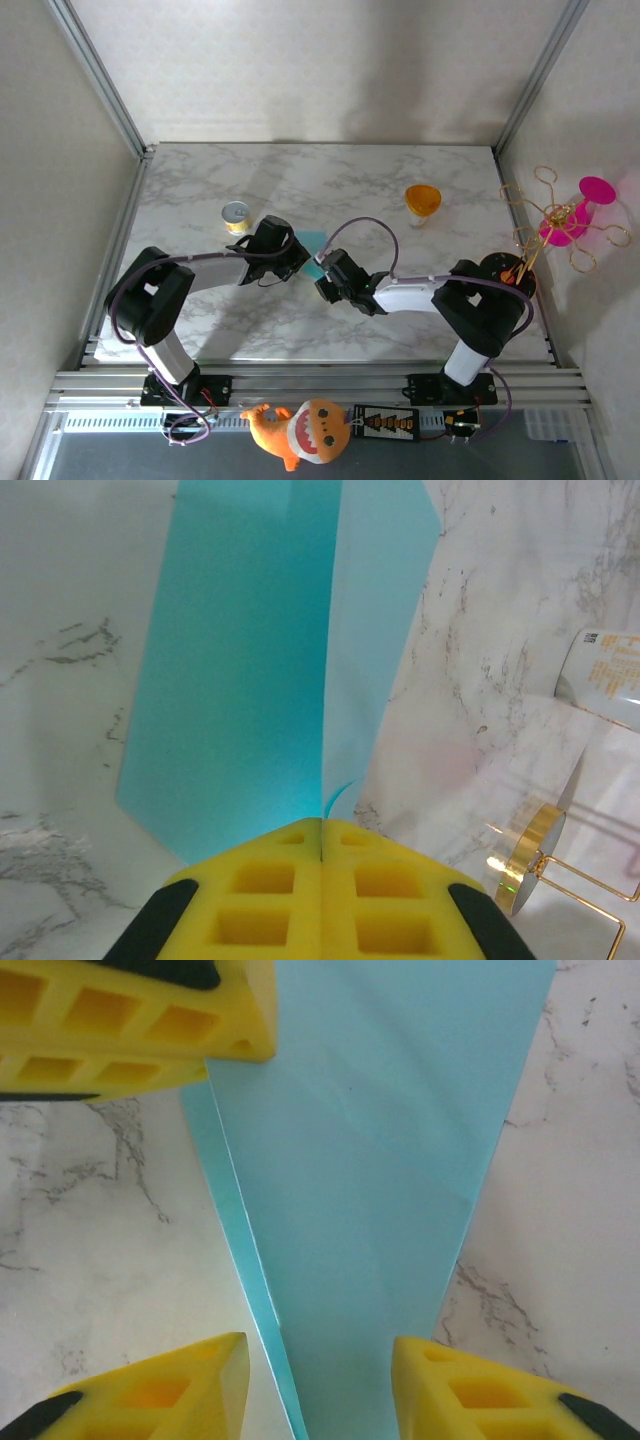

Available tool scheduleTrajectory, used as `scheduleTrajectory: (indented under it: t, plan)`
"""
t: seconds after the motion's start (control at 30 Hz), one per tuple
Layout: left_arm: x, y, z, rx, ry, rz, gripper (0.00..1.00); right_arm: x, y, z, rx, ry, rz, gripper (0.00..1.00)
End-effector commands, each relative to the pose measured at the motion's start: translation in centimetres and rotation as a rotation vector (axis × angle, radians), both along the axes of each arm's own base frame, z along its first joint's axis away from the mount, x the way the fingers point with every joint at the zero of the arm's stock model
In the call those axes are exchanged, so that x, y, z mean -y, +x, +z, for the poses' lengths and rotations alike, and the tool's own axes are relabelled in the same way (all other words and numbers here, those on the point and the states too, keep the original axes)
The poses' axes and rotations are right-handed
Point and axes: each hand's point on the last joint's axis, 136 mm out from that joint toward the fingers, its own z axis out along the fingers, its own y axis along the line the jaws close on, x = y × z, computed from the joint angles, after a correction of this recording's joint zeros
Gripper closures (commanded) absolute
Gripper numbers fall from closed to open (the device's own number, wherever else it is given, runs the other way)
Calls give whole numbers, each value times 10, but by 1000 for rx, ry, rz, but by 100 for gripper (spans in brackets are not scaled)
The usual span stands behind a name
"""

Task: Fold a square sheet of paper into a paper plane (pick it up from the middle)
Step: Fourth fold the wing at the center of the table.

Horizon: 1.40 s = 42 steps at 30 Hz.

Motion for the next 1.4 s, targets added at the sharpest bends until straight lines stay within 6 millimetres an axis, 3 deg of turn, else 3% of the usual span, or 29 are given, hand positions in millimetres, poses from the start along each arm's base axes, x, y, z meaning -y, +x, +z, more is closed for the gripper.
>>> scheduleTrajectory:
  t: [0.0,0.23,0.33,0.4,0.6,0.73,0.87,1.17,1.37]
  plan:
    - [2,-1,-3,-24,11,10,100,-10,8,7,43,3,-1,59]
    - [6,0,1,-22,-15,0,100,-11,15,2,58,-35,-10,65]
    - [2,3,9,-4,-27,14,95,-10,16,1,63,-45,-6,71]
    - [-7,6,17,16,-39,43,90,-8,16,2,72,-52,-6,76]
    - [-58,2,28,63,-33,186,72,-4,17,2,102,-66,4,82]
    - [-69,-12,21,74,-44,202,71,-8,15,4,117,-59,46,84]
    - [-57,-19,7,51,-84,156,76,-11,13,3,112,-44,82,85]
    - [-11,-1,-8,31,-116,18,84,-12,11,9,101,13,125,86]
    - [-9,0,-18,11,-113,16,84,-12,11,8,71,41,146,86]
